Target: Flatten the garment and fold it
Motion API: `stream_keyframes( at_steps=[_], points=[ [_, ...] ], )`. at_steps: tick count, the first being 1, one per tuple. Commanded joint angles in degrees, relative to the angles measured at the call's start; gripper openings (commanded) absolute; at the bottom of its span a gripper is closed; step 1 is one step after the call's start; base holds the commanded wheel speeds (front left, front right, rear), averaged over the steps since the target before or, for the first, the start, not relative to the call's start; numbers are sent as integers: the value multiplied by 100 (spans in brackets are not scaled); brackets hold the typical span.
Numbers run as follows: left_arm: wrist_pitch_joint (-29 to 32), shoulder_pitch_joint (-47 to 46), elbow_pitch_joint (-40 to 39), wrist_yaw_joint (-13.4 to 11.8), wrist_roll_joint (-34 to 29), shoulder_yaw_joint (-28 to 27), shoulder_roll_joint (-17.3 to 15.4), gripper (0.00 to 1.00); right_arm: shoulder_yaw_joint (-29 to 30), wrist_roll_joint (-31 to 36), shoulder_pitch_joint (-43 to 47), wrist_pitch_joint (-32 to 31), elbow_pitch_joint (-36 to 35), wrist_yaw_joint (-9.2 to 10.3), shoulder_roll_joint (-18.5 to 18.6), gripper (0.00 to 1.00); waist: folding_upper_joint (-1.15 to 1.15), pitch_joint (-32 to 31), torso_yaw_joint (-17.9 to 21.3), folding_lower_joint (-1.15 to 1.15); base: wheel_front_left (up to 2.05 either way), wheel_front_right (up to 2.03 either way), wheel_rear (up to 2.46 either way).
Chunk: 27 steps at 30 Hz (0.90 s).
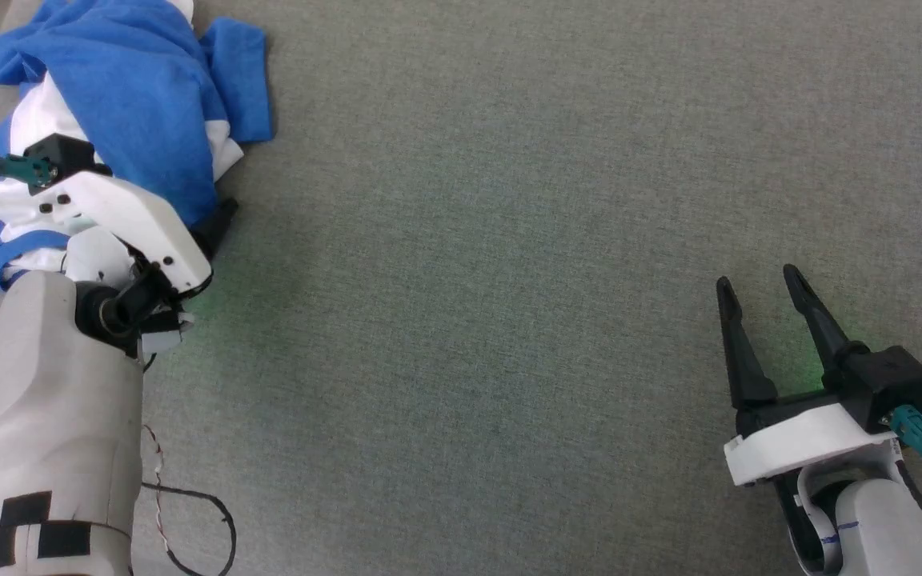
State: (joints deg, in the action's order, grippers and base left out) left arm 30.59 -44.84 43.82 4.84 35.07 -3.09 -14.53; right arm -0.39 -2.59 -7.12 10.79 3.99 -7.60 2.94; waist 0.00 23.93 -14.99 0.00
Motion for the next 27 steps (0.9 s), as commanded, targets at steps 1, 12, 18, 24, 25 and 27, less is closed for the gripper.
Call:
stream_keyframes(
  at_steps=[1,12,18,24,25,27],
  points=[
    [14,177,72,-48,6,50,59,82,-10,-26,-83,41,14,11,-6,100,0,-18,4,0,0,0,0],
    [-1628,-72,-484,-30,-220,-124,-238,0,-83,-247,36,180,386,11,-6,100,0,-653,-60,0,0,0,0],
    [-1991,-697,-1043,159,-414,187,-462,0,-266,-572,141,317,735,11,-6,100,0,-1273,-40,0,0,0,0],
    [-1946,-1402,-1771,238,-372,643,-407,0,-401,-909,281,399,1065,11,-6,100,0,-1830,238,0,0,0,0],
    [-1895,-1506,-1896,245,-303,722,-363,0,-402,-947,307,405,1107,11,-6,100,0,-1887,294,0,0,0,0],
    [-1773,-1666,-2091,255,-121,879,-270,0,-399,-1003,363,413,1172,11,-6,100,0,-1992,411,0,0,0,0]
  ],
)
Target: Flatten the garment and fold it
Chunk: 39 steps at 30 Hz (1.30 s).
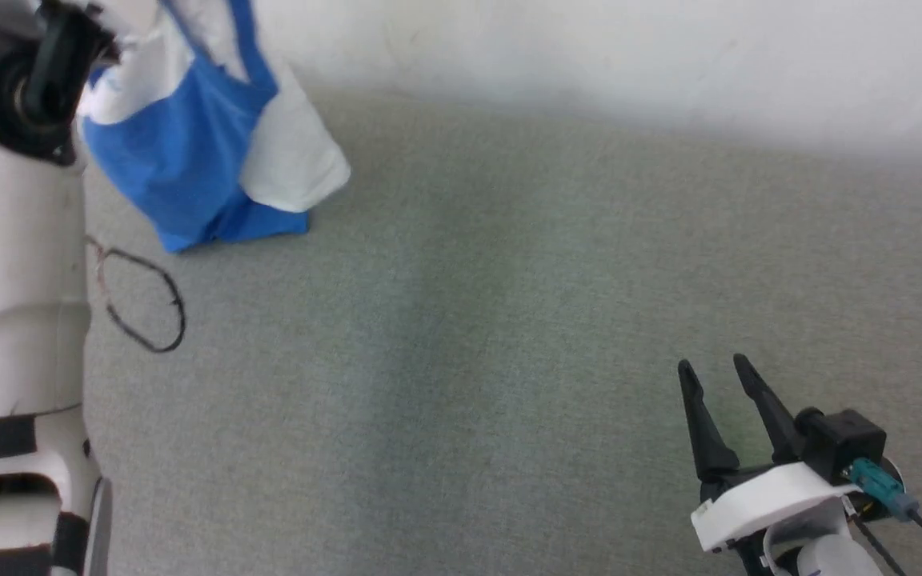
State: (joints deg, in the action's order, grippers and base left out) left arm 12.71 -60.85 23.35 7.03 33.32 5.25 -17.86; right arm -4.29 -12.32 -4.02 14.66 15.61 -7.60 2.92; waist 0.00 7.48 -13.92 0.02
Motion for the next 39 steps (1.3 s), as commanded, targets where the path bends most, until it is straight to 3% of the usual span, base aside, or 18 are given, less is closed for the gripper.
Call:
stream_keyframes(
  at_steps=[1,8,18,24,25,26,32,35,39],
  points=[
    [84,-109,-150,39,138,144,120,0,7,-44,80,28,26,11,-4,100,0,-383,350,-2,0,0,0],
    [603,187,-422,44,501,882,355,0,174,-96,296,32,-24,11,-4,100,0,-518,516,-2,0,0,0],
    [843,2274,189,45,973,2209,1181,0,139,-209,436,33,-64,11,-4,100,0,-624,663,-2,0,0,0],
    [1275,3237,785,46,1319,3225,1397,0,67,-248,411,33,-89,11,-4,100,0,-584,788,-2,0,0,0],
    [1288,3298,828,46,1394,3279,1409,27,70,-253,412,33,-87,11,-4,100,0,-583,800,-2,0,0,0],
    [1256,3339,840,46,1491,3274,1421,100,76,-258,418,33,-84,11,-4,100,0,-587,810,-2,0,0,0],
    [759,3195,474,13,1930,2725,1363,100,174,-282,542,33,-74,11,-4,100,0,-688,756,-2,0,0,0],
    [389,3153,142,-148,2042,2252,1125,100,198,-303,589,33,-50,11,-4,100,0,-781,721,-2,0,0,0],
    [-189,3409,-359,-539,2032,1623,684,100,202,-338,614,33,-47,11,-4,100,0,-899,713,-2,0,0,0]
  ],
)
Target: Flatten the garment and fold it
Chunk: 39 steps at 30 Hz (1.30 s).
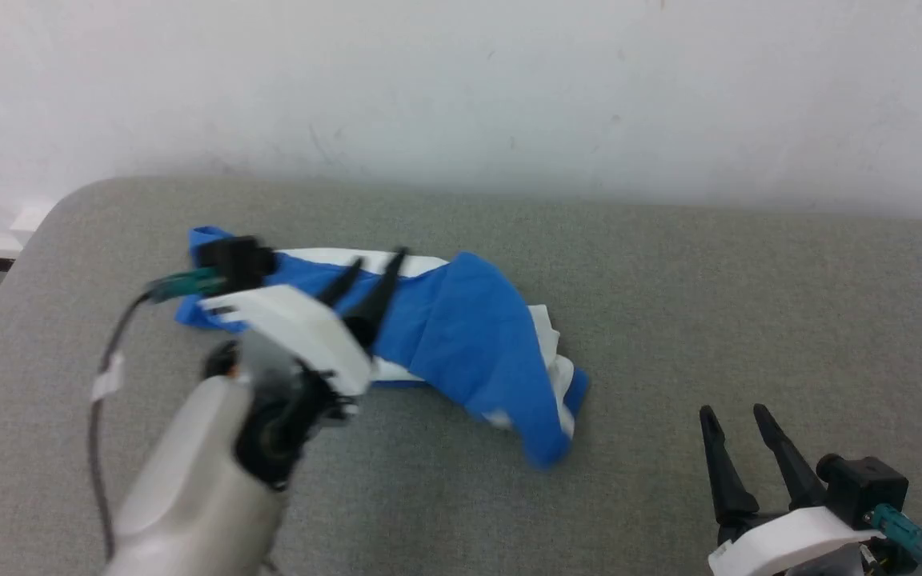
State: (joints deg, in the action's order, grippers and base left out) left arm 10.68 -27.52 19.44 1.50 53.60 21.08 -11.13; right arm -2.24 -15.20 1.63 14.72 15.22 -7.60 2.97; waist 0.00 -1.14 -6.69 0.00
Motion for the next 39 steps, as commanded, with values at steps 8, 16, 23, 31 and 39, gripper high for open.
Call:
stream_keyframes(
  at_steps=[8,16,23,31,39],
  points=[
    [-1891,1213,-815,-740,-1040,-633,-803,100,42,-50,117,28,-30,11,-10,100,0,-99,-59,0,0,0,0],
    [-2559,1944,-991,-944,-2156,-612,-703,100,-79,30,-94,-336,381,11,-10,100,0,-10,-167,0,0,0,0],
    [-2566,2302,-1327,-899,-2709,-998,-106,100,-764,131,-1159,-1751,105,11,-10,100,0,197,-299,0,0,0,0],
    [-2567,2261,-1278,-539,-3013,-1297,359,100,-1582,70,-2364,-3907,657,11,-10,100,0,453,-662,0,0,0,0],
    [-2568,2199,-1119,-279,-3211,-1492,602,100,-2021,18,-2601,-4331,984,11,-10,0,0,558,-868,0,0,0,0]
  ],
)
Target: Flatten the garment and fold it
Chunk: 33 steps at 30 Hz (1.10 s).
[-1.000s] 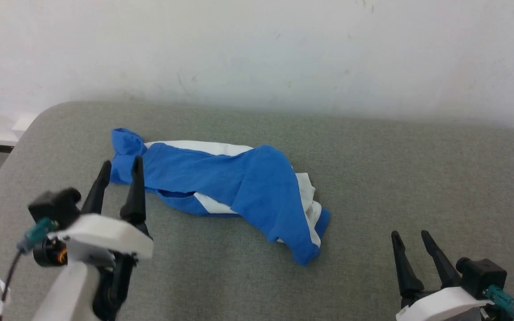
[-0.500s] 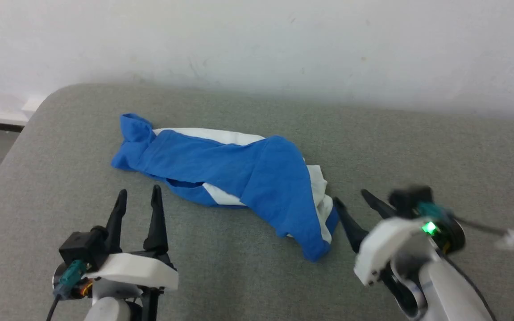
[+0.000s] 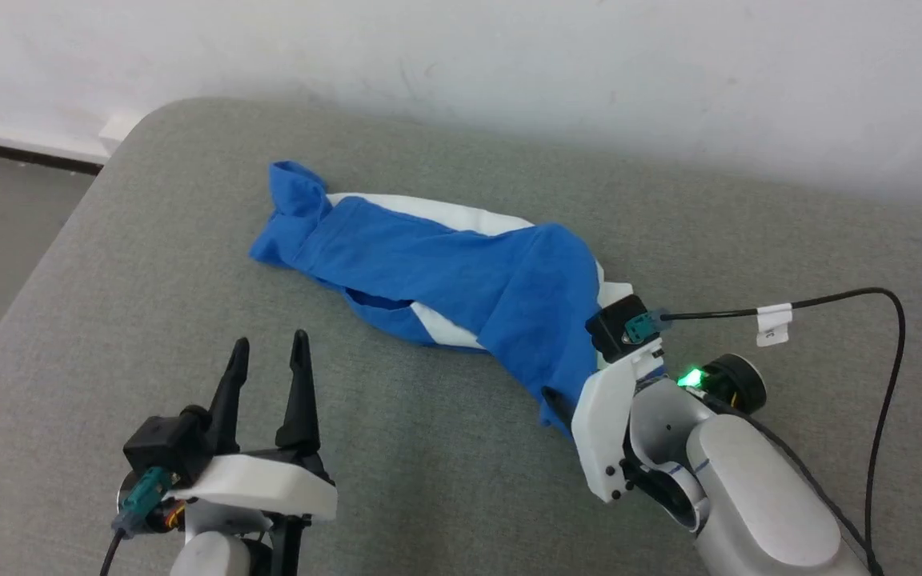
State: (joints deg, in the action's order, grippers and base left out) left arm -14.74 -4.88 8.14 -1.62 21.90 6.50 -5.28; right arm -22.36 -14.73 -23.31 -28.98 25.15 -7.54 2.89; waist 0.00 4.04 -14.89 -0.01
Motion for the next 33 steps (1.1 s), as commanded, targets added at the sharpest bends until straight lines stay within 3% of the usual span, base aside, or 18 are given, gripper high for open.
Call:
stream_keyframes(
  at_steps=[1,6,9,15,18,19,20,21,26,30,33],
  points=[
    [-25,-70,23,57,-60,-60,38,100,-68,-83,-115,118,-49,5,-2,0,0,42,-54,1,0,0,0],
    [-26,-64,40,133,-129,-166,107,100,-524,-463,-169,506,-435,5,-2,0,0,33,-41,1,0,0,0],
    [-26,-55,61,188,-143,-215,149,100,-1284,-774,-126,471,-745,5,-2,0,0,15,-9,1,0,0,0],
    [-26,-126,141,313,-129,-234,201,100,-3013,-1460,183,-456,-813,5,96,0,0,59,24,1,0,0,0],
    [-26,-157,211,360,-124,-249,214,100,-3431,-1863,228,-828,-814,5,332,0,0,65,41,1,0,0,0],
    [-26,-160,232,369,-124,-260,217,100,-3404,-1928,220,-789,-845,5,382,11,0,64,51,1,0,0,0],
    [-26,-158,253,375,-127,-270,220,100,-3317,-1968,206,-674,-888,5,413,87,0,60,60,1,0,0,0],
    [-26,-155,272,380,-130,-280,222,100,-3187,-1984,193,-533,-921,5,434,100,0,52,70,1,0,0,0],
    [-26,-111,370,399,-138,-330,230,100,-1792,-1903,285,502,-1083,5,333,100,0,-38,125,1,0,0,0],
    [-26,-73,448,397,-128,-350,233,100,-177,-1289,588,1286,-1127,5,196,100,0,-111,189,1,0,0,0],
    [-26,-55,509,396,-110,-354,235,100,948,-735,1026,1495,-1123,5,82,100,0,-157,228,1,0,0,0]
  ],
)
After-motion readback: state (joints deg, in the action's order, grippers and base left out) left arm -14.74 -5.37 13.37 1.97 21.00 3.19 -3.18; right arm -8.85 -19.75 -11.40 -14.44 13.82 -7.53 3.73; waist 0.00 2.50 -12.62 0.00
